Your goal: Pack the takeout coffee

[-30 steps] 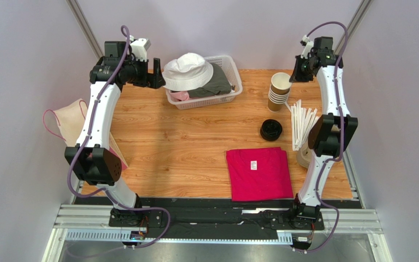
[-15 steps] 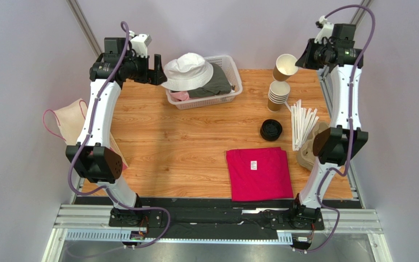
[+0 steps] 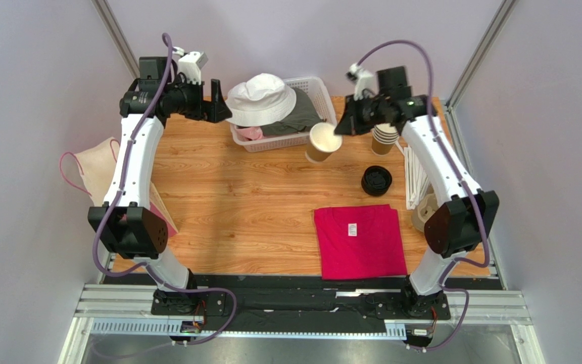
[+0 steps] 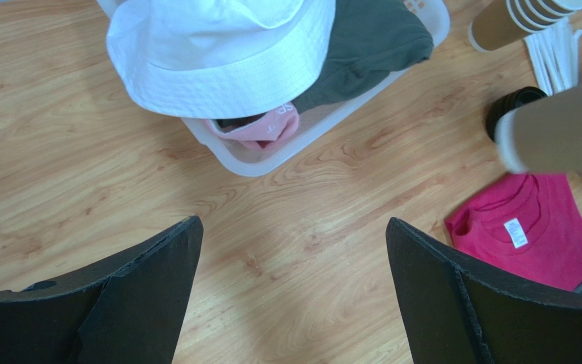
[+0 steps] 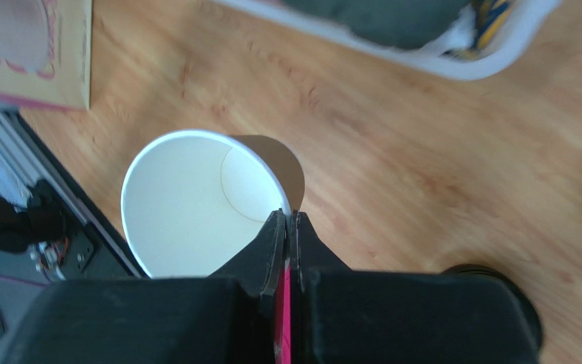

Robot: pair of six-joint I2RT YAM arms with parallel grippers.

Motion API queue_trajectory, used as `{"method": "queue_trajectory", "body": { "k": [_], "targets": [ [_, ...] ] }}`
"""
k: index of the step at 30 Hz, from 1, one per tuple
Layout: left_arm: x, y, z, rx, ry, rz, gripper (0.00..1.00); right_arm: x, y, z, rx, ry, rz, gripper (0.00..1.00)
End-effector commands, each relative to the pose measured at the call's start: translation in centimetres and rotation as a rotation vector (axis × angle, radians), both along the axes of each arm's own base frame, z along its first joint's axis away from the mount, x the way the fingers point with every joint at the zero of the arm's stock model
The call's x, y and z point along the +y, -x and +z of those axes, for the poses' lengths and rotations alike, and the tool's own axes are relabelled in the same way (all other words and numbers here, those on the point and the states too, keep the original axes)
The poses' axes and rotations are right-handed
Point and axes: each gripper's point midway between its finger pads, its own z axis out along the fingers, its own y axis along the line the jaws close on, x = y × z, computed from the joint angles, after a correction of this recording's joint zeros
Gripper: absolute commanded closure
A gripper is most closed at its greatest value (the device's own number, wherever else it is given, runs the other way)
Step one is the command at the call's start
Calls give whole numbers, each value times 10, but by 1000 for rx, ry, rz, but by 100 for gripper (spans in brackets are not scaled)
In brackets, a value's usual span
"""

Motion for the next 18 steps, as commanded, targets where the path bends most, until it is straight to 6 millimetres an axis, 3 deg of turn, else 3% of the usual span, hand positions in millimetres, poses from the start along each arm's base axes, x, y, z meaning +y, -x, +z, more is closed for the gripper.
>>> {"method": "queue_trajectory", "body": {
  "k": [1, 5, 6, 8, 9, 13, 18],
  "targets": [
    [-14, 20, 12, -63, 49, -115, 1, 56, 10, -23, -59, 10, 72, 100],
    [-23, 23, -16, -36, 77, -177, 1, 111, 35, -67, 5, 34, 200, 100],
    [-24, 23, -21, -25, 90, -181, 1, 116, 37, -87, 34, 59, 214, 100],
    [-26, 23, -33, 6, 115, -171, 1, 133, 48, -102, 43, 73, 256, 100],
    [-30, 27, -34, 23, 143, -178, 1, 135, 53, -117, 61, 89, 264, 100],
    [-34, 35, -51, 45, 197, -160, 1, 147, 56, -142, -6, 165, 292, 100],
    [-31, 51, -60, 36, 188, -127, 1, 147, 53, -151, -37, 227, 264, 100]
  ]
}}
